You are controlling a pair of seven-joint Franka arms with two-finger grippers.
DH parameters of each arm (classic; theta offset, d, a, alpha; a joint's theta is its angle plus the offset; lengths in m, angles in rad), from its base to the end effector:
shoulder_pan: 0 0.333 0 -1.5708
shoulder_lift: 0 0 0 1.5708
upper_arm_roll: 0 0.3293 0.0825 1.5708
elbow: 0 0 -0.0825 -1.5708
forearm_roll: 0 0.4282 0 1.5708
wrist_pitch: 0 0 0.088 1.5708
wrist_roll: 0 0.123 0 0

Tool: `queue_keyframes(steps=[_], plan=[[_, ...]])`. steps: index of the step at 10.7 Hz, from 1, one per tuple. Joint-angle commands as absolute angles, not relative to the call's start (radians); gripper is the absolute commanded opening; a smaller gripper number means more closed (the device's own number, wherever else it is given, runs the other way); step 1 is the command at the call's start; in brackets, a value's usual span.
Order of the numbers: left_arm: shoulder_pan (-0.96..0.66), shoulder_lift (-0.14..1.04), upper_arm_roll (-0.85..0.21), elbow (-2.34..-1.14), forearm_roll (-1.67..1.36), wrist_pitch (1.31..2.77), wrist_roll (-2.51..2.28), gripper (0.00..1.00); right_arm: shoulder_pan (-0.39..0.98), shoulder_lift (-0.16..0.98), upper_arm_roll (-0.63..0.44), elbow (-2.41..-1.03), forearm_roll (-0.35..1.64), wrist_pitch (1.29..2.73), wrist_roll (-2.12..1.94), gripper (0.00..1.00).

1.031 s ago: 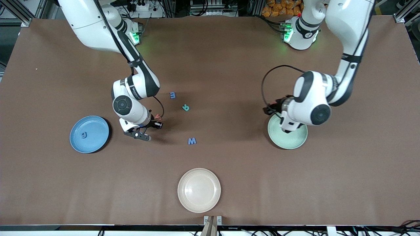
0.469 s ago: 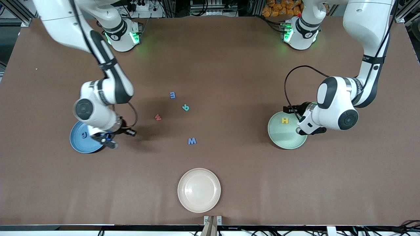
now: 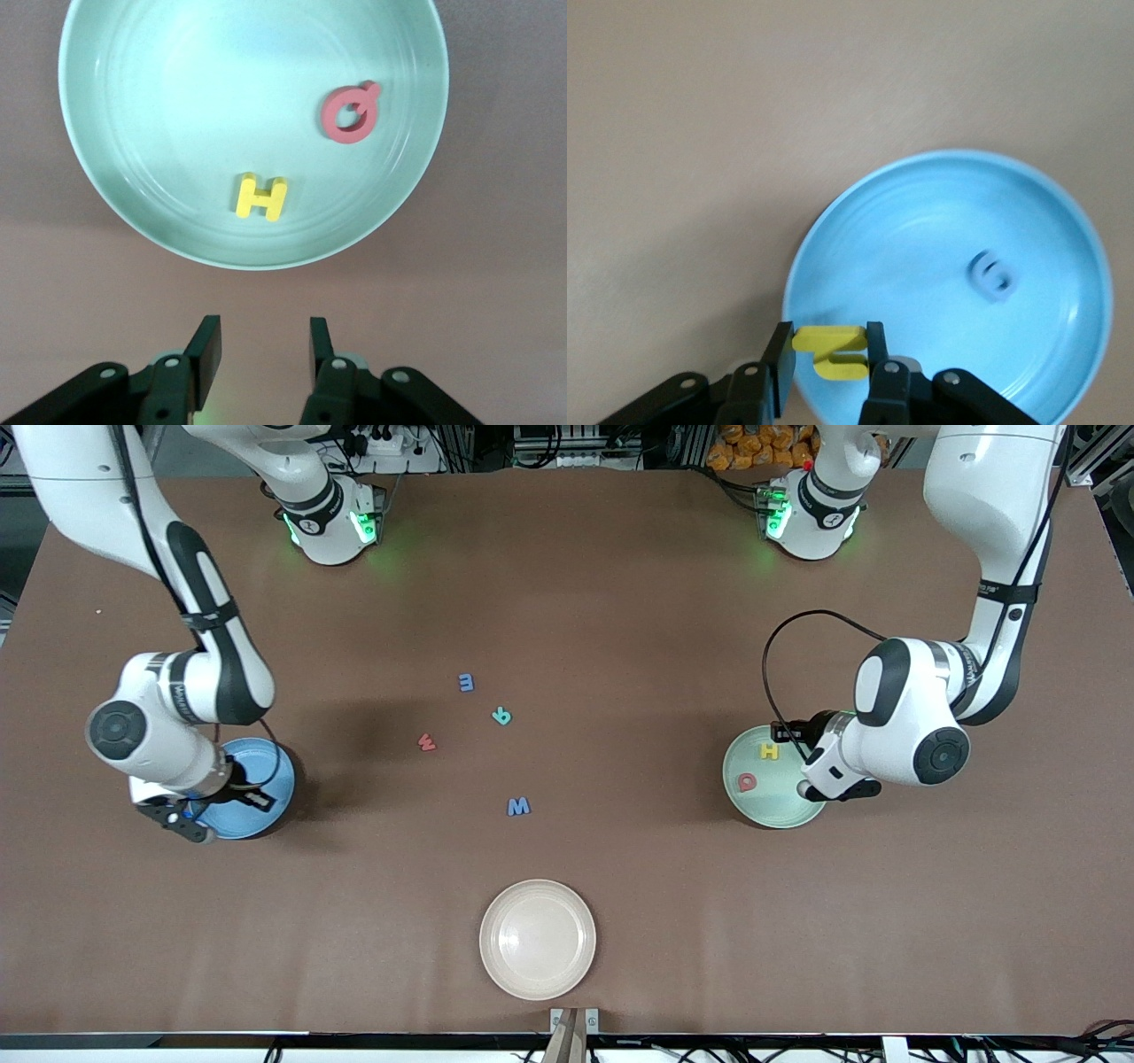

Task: Sort upper and lower case letters into plates
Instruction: 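Release the yellow h on the blue plate while the left gripper reaches out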

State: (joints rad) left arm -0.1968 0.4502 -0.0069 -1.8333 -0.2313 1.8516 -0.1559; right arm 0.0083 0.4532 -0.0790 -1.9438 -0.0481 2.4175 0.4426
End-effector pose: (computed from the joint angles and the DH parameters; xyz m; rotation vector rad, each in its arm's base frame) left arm 0.6083 -0.1475 0.2294 2.9338 0.0961 -0.6884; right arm 0.6583 -0.0462 0.2137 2.9952 -0.7160 0.0514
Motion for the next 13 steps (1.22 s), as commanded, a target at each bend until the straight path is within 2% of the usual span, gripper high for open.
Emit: queue_keyframes(steps=[1, 2, 3, 4, 7, 10, 13], plan=[[-0.213, 0.456, -0.001, -1.821, -0.250, 1.842, -0.197, 1.00, -0.069, 0.454, -0.069, -1.911, -0.066, 2.398, 0.335, 0.00], [-0.238, 0.451, -0.005, -1.824, -0.347, 1.842, -0.246, 1.00, -0.077, 0.459, -0.069, -1.914, -0.066, 2.398, 0.327, 0.02], [-0.280, 0.451, -0.003, -1.824, -0.447, 1.845, -0.334, 1.00, -0.072, 0.465, -0.069, -1.924, -0.066, 2.398, 0.328, 0.62], [-0.323, 0.454, -0.005, -1.818, -0.531, 1.871, -0.419, 1.00, -0.068, 0.463, -0.068, -1.936, -0.066, 2.399, 0.327, 1.00], [-0.486, 0.483, -0.008, -1.816, -0.786, 2.076, -0.608, 1.00, -0.058, 0.457, -0.063, -1.934, -0.063, 2.399, 0.336, 1.00], [-0.708, 0.598, -0.029, -1.769, -1.076, 2.458, -0.715, 1.00, 0.003, 0.451, -0.060, -1.939, -0.057, 2.405, 0.487, 1.00], [-0.768, 0.756, -0.070, -1.588, -1.225, 2.494, -0.842, 1.00, 0.057, 0.439, -0.058, -1.939, -0.055, 2.392, 0.619, 1.00]])
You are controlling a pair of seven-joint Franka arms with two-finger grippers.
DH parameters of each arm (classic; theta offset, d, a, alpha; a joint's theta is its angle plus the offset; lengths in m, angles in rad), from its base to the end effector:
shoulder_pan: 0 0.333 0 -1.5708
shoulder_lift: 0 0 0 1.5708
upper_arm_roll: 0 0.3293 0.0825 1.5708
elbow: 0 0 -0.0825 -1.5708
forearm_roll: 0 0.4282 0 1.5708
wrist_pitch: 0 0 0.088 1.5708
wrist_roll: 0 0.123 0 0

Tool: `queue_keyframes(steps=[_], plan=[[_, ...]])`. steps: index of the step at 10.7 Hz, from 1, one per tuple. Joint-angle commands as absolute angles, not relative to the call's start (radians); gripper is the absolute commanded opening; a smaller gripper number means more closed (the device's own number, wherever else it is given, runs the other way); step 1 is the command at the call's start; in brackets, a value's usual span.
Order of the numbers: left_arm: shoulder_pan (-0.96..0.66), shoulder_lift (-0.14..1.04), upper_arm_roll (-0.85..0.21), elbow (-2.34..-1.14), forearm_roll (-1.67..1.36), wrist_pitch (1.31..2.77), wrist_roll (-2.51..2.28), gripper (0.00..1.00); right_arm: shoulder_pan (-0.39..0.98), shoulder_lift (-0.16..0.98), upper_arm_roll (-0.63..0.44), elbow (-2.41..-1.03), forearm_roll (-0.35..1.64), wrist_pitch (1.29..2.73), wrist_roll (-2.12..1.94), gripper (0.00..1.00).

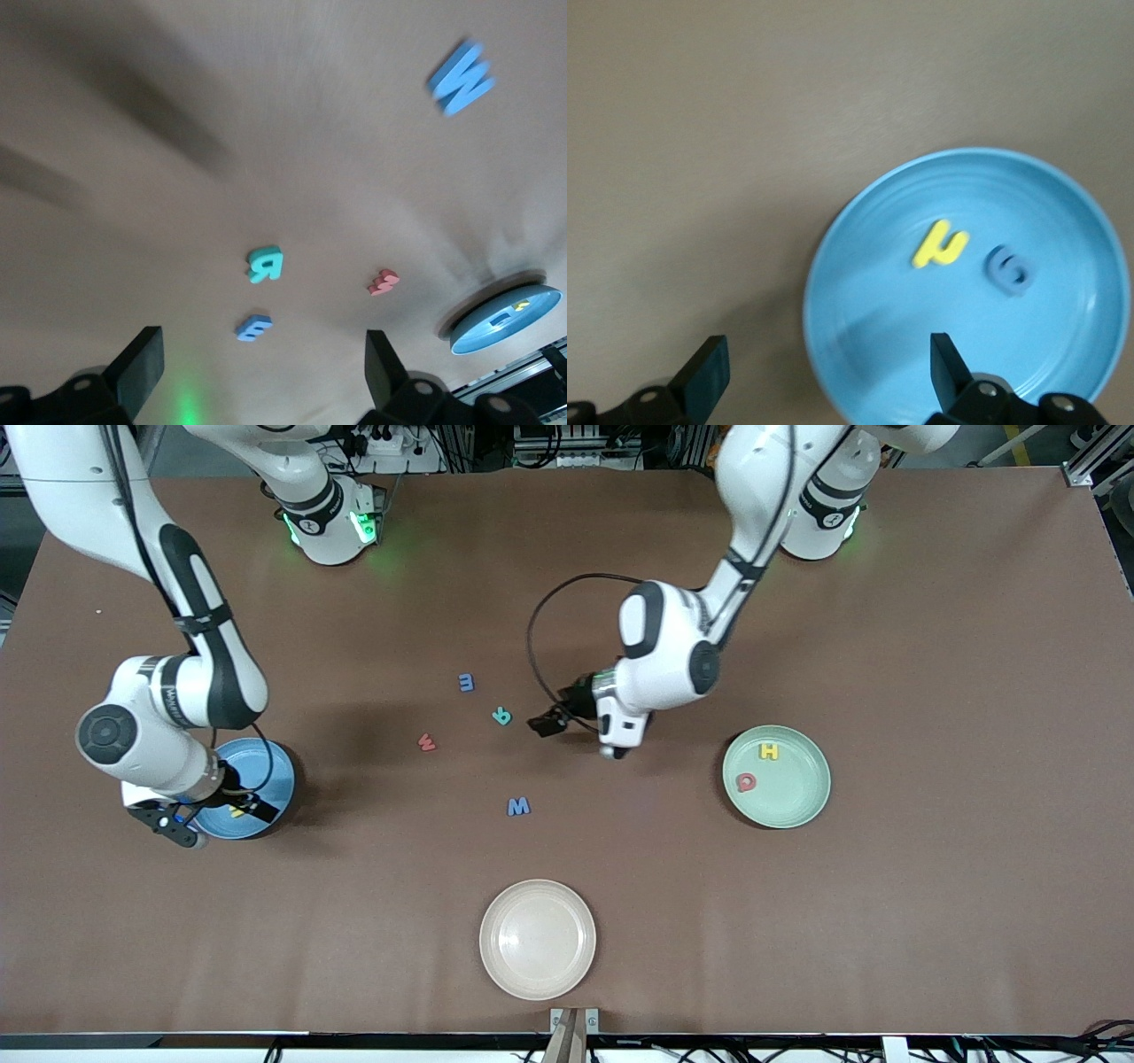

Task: Sort upper and lower case letters into plates
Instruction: 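Release the yellow h on the blue plate while the left gripper reaches out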

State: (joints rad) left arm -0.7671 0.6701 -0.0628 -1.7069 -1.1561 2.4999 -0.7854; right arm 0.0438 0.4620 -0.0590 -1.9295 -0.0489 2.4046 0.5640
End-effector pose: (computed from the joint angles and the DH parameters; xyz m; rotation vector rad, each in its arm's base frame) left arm 0.4928 -0.5373 0.1789 2.2296 1.0803 -0.6274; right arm 0.6625 -0.0100 0.2127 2.9772 -0.8189 0.0449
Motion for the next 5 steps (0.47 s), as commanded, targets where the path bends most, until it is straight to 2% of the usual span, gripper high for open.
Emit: queue_keyframes(steps=[1, 3, 5], plan=[[-0.770, 0.799, -0.096, -1.538, -1.308, 2.494, -0.871, 1.00, 0.084, 0.440, -0.058, -1.939, -0.055, 2.391, 0.664, 1.00], [-0.819, 0.865, -0.124, -1.476, -1.450, 2.543, -0.879, 1.00, 0.118, 0.443, -0.060, -1.939, -0.055, 2.390, 0.727, 1.00], [-0.845, 0.894, -0.129, -1.474, -1.537, 2.566, -0.877, 1.00, 0.133, 0.446, -0.060, -1.939, -0.055, 2.390, 0.752, 1.00]])
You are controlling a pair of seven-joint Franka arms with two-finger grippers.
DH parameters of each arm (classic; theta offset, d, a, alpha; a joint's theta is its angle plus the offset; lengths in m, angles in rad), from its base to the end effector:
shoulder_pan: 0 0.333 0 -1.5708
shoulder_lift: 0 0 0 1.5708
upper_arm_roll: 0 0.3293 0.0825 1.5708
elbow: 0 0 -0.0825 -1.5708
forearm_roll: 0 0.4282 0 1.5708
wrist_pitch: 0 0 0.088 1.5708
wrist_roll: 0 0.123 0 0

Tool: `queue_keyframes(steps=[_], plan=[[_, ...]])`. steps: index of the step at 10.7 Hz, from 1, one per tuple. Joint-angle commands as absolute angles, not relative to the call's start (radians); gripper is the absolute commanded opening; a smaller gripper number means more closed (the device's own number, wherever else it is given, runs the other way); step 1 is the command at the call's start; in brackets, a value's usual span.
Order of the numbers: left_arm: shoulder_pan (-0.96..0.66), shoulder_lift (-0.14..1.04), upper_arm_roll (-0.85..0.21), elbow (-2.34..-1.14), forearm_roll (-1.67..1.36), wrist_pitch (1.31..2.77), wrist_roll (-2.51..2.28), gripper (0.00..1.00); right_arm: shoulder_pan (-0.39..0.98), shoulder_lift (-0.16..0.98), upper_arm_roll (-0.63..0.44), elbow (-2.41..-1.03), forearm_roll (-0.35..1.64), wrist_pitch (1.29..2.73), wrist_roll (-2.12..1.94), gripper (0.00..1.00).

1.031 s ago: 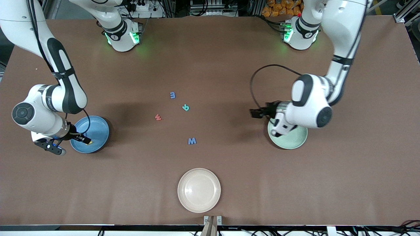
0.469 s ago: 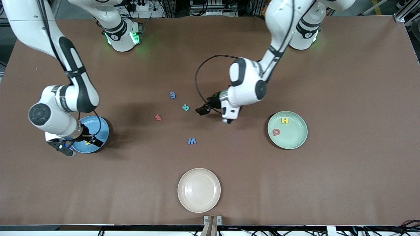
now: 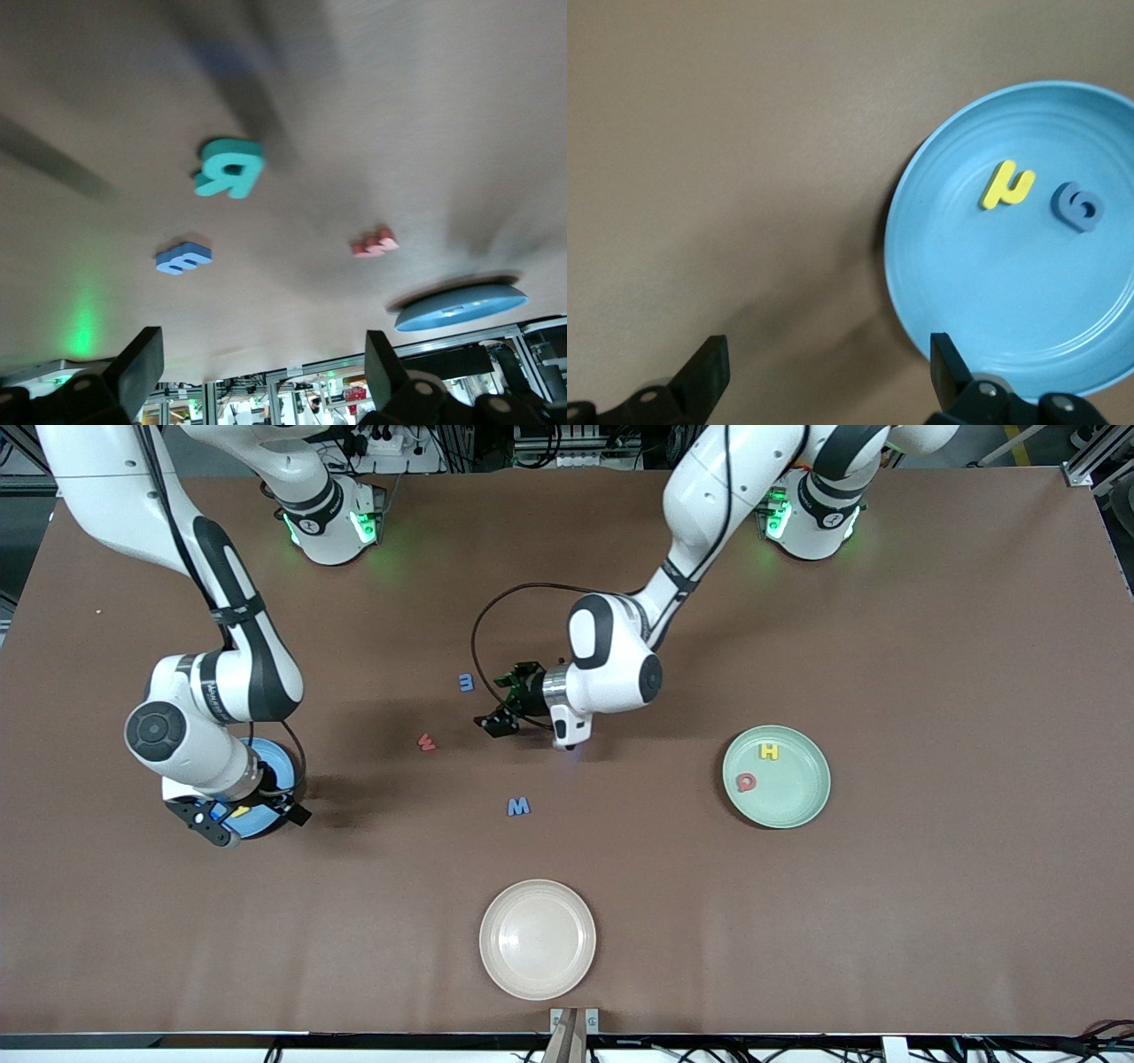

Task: Sort upper and lower case letters into plates
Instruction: 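Release the yellow h on the blue plate while the left gripper reaches out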

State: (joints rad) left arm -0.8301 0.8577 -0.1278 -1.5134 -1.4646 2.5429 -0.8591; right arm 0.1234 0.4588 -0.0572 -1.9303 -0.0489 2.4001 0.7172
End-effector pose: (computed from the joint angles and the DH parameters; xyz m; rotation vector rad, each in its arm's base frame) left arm 0.4555 -0.6171 0.1317 1.9264 1.3125 -0.8675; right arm 0.6607 0.0438 0.2140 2.9492 -0.9270 0.0508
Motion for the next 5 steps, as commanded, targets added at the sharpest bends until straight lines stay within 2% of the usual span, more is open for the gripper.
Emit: queue_keyframes(steps=[1, 5], plan=[[-0.844, 0.903, -0.129, -1.476, -1.569, 2.566, -0.876, 1.00, 0.135, 0.448, -0.060, -1.939, -0.055, 2.390, 0.752, 1.00], [-0.793, 0.888, -0.106, -1.476, -1.505, 2.553, -0.952, 1.00, 0.132, 0.456, -0.060, -1.936, -0.057, 2.391, 0.749, 1.00]])
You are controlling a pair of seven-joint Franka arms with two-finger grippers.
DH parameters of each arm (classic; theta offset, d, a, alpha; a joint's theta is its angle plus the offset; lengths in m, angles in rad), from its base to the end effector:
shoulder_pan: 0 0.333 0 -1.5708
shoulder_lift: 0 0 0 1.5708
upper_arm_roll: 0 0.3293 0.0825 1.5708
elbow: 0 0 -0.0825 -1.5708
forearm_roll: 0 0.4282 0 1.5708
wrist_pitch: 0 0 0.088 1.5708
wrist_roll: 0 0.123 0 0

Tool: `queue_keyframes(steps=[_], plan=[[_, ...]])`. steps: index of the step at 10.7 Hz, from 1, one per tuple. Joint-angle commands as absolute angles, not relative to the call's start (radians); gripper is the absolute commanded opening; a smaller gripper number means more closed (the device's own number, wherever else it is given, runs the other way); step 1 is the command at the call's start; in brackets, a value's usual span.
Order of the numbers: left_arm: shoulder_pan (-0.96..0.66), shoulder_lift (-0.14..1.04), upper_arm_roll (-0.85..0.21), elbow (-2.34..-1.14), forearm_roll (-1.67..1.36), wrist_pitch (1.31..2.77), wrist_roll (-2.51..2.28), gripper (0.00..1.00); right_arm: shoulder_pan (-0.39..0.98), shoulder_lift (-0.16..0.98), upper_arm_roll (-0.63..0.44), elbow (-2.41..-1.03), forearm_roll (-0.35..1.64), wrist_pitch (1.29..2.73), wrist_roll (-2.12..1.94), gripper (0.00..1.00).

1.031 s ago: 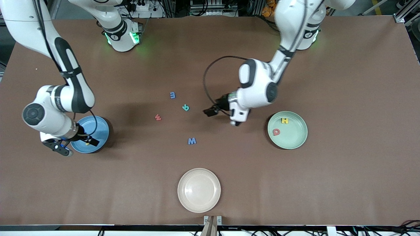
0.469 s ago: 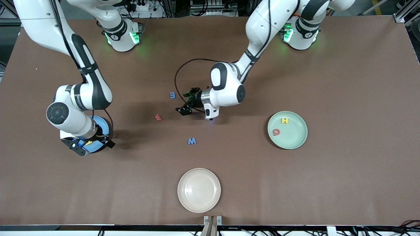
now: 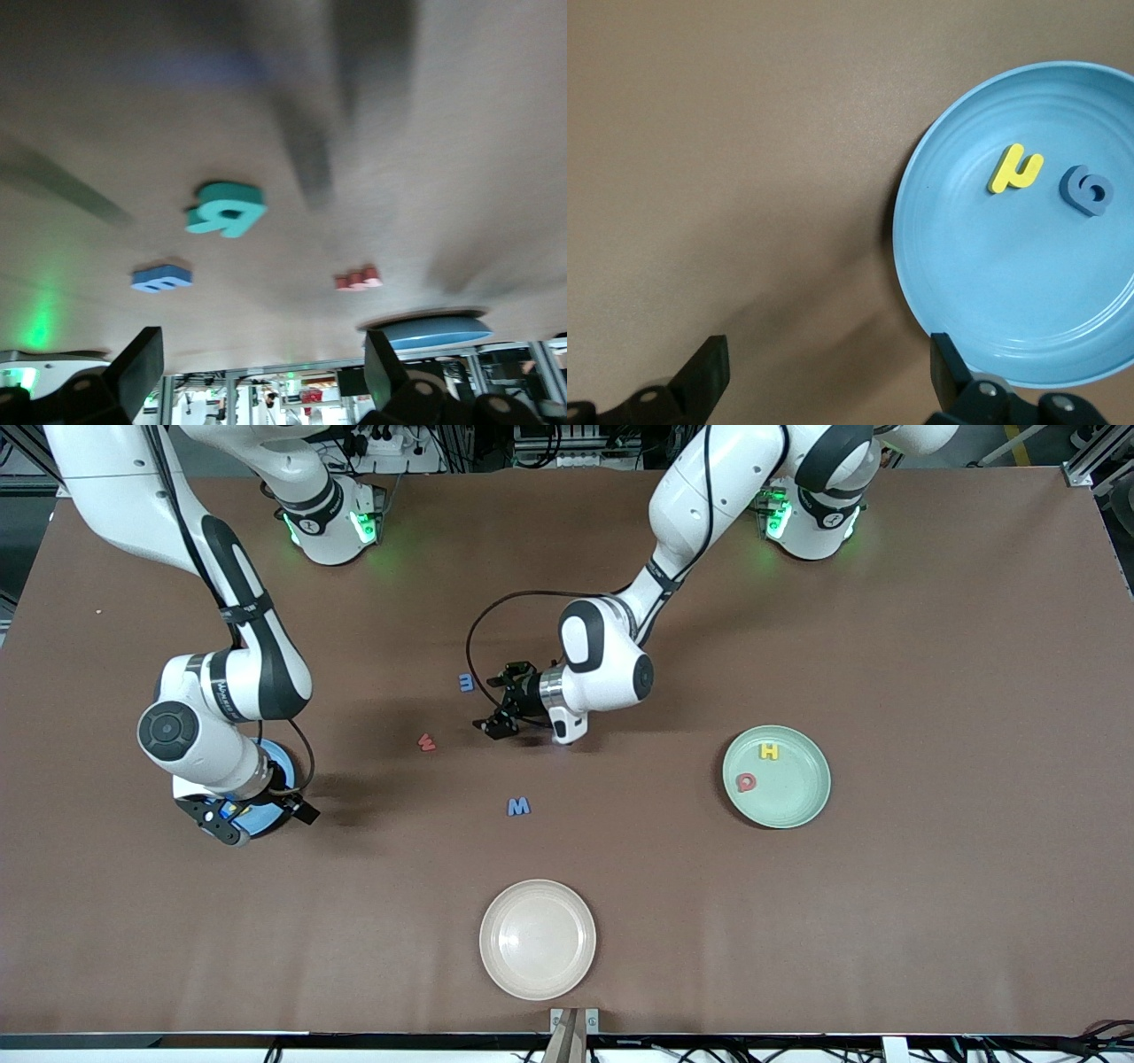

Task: Sort upper and lower case letters into plates
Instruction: 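Lower the left gripper onto the teal R and close it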

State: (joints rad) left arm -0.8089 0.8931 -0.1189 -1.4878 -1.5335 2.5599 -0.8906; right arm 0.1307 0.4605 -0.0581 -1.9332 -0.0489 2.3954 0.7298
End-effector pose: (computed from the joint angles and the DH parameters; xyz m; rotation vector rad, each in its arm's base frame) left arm 0.4764 -0.6030 0.1156 1.8208 1.4352 -0.8784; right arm 0.6585 0.0478 0.2112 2.9429 -0.9350 0.0386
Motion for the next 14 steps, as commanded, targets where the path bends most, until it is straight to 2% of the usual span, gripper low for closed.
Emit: queue_keyframes(steps=[1, 3, 14], plan=[[-0.789, 0.893, -0.101, -1.476, -1.456, 2.550, -1.004, 1.00, 0.133, 0.460, -0.060, -1.933, -0.055, 2.393, 0.750, 1.00], [-0.796, 0.925, -0.101, -1.474, -1.350, 2.549, -1.042, 1.00, 0.133, 0.466, -0.060, -1.930, -0.055, 2.396, 0.750, 1.00], [-0.833, 0.977, -0.114, -1.453, -1.244, 2.551, -1.117, 1.00, 0.130, 0.468, -0.060, -1.930, -0.055, 2.393, 0.744, 1.00]])
